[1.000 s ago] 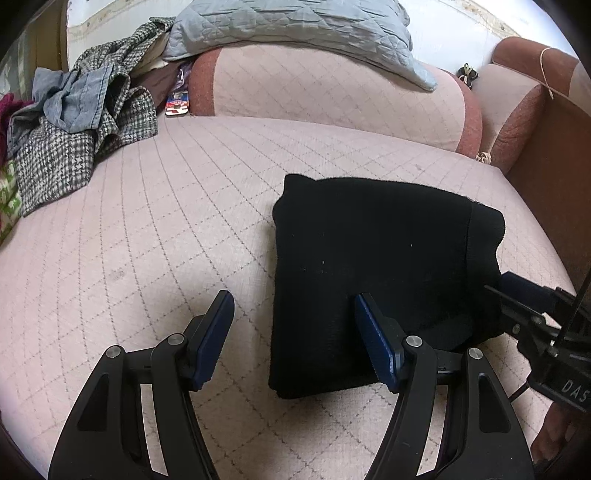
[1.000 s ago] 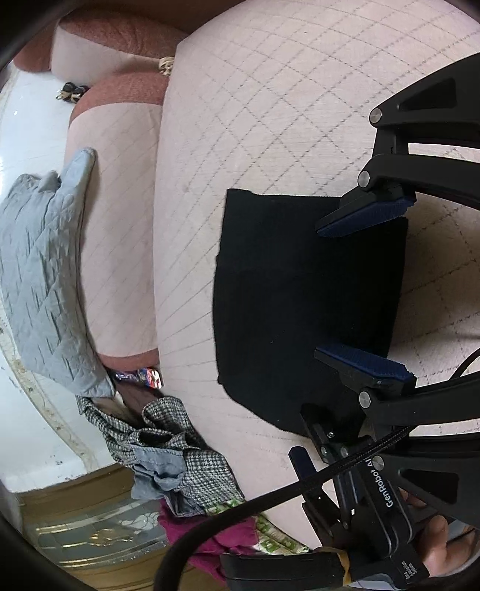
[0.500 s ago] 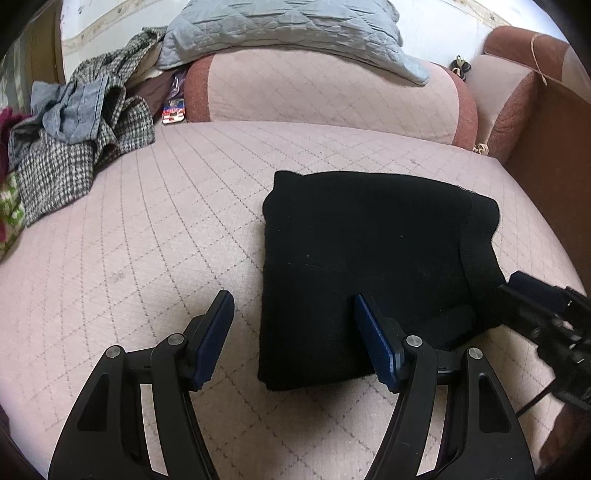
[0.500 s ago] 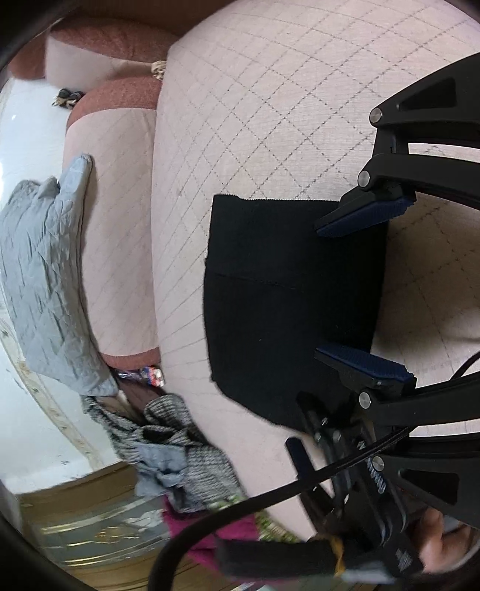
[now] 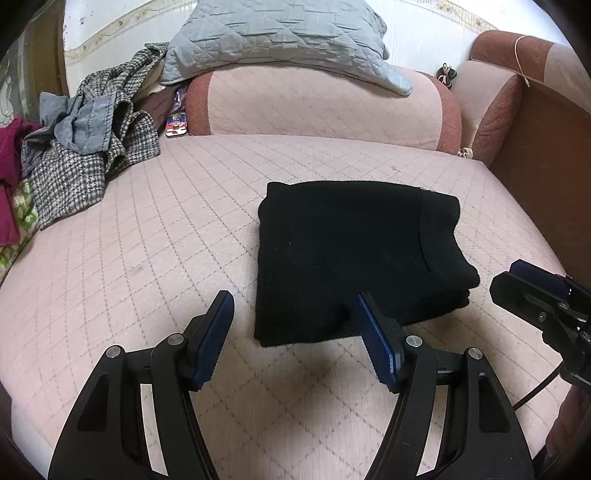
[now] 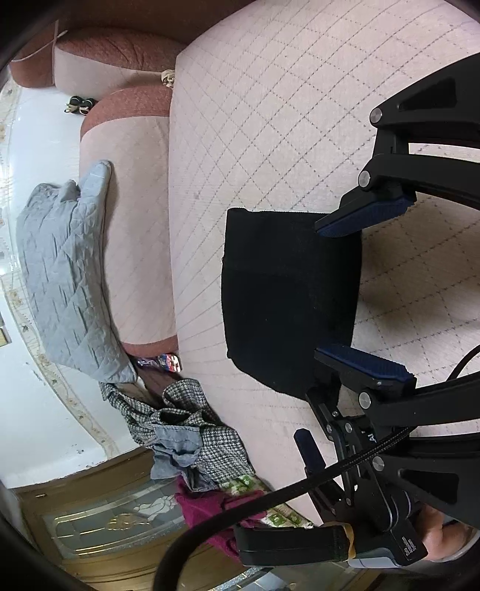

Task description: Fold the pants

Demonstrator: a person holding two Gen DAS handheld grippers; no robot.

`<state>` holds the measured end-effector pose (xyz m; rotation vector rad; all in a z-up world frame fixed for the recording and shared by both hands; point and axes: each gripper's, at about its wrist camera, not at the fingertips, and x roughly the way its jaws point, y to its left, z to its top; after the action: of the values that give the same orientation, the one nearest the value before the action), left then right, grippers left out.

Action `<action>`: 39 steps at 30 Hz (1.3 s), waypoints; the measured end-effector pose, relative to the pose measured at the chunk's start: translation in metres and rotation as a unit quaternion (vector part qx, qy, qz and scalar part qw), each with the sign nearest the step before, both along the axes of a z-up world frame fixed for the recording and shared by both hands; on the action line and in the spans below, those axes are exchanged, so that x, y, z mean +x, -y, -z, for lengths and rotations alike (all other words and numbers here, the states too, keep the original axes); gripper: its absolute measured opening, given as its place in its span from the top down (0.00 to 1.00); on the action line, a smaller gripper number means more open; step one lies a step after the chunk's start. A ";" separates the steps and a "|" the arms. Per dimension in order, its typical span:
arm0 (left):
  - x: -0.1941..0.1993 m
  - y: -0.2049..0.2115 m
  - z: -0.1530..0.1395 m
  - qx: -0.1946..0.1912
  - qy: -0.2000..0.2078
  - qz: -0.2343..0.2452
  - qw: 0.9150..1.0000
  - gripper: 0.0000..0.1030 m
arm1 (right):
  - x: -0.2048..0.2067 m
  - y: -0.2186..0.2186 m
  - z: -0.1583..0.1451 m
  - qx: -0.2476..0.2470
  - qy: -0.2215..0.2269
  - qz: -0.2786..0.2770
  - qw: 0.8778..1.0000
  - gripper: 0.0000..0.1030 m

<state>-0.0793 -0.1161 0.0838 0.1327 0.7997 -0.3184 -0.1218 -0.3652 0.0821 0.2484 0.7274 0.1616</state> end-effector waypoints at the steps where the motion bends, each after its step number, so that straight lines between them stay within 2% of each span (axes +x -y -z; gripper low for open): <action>1: -0.002 -0.001 -0.001 -0.001 0.001 -0.001 1.000 0.33 | -0.001 0.000 -0.001 0.000 0.002 0.001 1.000 0.44; 12: -0.039 -0.009 -0.025 -0.026 0.039 -0.018 0.999 0.33 | -0.026 -0.012 -0.013 -0.015 0.028 0.011 0.999 0.39; 17: -0.056 -0.009 -0.034 -0.008 0.055 -0.026 0.998 0.33 | -0.039 -0.014 -0.018 -0.024 0.041 0.012 0.999 0.39; 23: -0.073 -0.013 -0.044 -0.008 0.076 -0.034 0.996 0.33 | -0.052 -0.009 -0.025 -0.018 0.059 0.009 0.998 0.39; 39: -0.087 -0.015 -0.046 -0.008 0.066 -0.031 0.997 0.33 | -0.067 -0.002 -0.027 -0.026 0.066 0.010 0.997 0.37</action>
<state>-0.1664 -0.1010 0.1295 0.1121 0.6684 -0.2546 -0.1887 -0.3633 0.1093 0.1934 0.5965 0.1395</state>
